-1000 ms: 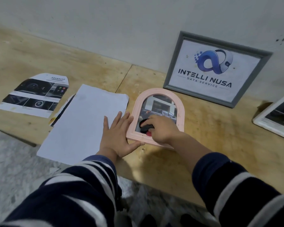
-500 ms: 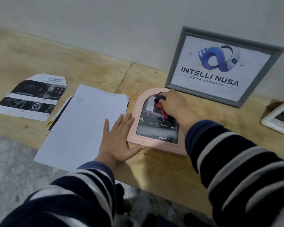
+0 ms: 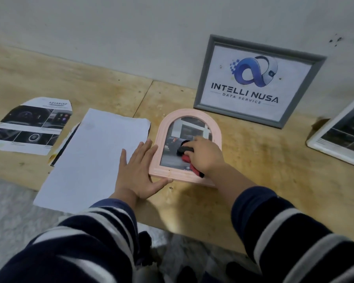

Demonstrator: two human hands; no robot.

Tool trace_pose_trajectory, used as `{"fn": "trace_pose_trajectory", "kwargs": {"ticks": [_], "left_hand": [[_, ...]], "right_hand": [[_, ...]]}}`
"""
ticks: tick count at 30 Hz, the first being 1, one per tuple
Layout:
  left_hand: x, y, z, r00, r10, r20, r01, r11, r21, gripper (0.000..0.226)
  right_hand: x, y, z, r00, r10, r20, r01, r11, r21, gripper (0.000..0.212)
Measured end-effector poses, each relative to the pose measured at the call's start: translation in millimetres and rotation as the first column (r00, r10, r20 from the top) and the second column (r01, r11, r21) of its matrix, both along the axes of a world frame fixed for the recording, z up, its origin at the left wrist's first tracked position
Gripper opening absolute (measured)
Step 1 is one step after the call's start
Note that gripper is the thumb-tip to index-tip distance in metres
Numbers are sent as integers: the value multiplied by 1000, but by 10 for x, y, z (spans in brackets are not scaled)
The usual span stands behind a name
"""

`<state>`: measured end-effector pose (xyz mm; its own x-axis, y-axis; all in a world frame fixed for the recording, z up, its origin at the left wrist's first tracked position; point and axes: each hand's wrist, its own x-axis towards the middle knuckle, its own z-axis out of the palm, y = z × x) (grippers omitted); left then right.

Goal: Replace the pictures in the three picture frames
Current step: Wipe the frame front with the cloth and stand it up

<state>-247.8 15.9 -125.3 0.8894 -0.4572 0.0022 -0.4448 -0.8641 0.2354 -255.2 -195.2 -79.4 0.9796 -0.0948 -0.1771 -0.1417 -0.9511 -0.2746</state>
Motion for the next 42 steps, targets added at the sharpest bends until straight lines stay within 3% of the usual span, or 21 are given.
{"fn": "trace_pose_trajectory", "kwargs": {"ticks": [4,9,12,14,18,23,26,33,42], "left_hand": [[-19,-14,19,1000,-4,13,4,1000,5,106],[-17,-58,78,999,-10,-49,14,997,75,109],[-20,-128,196,998,4,-70,8,986,165,121],[-117,-190,217,1000,16,-26,-13,990,138,126],[-440,-392,47,994,95,55,-89,990,-105,116],[-432,-440,-44,981,192,35,-187,974,-126,114],[-409,-439,-54,975,220,30,-216,971,-103,115],[-401,-436,-34,975,216,46,-210,972,-102,115],[-419,-445,-15,973,228,34,-224,970,-95,115]], "right_hand": [[-160,5,79,998,12,-58,-6,995,104,29],[-117,-285,300,951,46,-307,40,963,268,29],[-49,-561,441,952,-138,-274,230,912,339,17],[37,-660,459,957,-227,-182,280,887,367,9],[285,-621,406,973,-225,-57,232,949,214,10],[537,-391,265,985,-143,97,143,990,8,18],[581,-391,110,985,-137,102,147,984,-99,27],[232,-295,-18,975,-184,123,199,972,-123,30],[-386,-42,90,973,-229,-15,229,973,4,23]]}}
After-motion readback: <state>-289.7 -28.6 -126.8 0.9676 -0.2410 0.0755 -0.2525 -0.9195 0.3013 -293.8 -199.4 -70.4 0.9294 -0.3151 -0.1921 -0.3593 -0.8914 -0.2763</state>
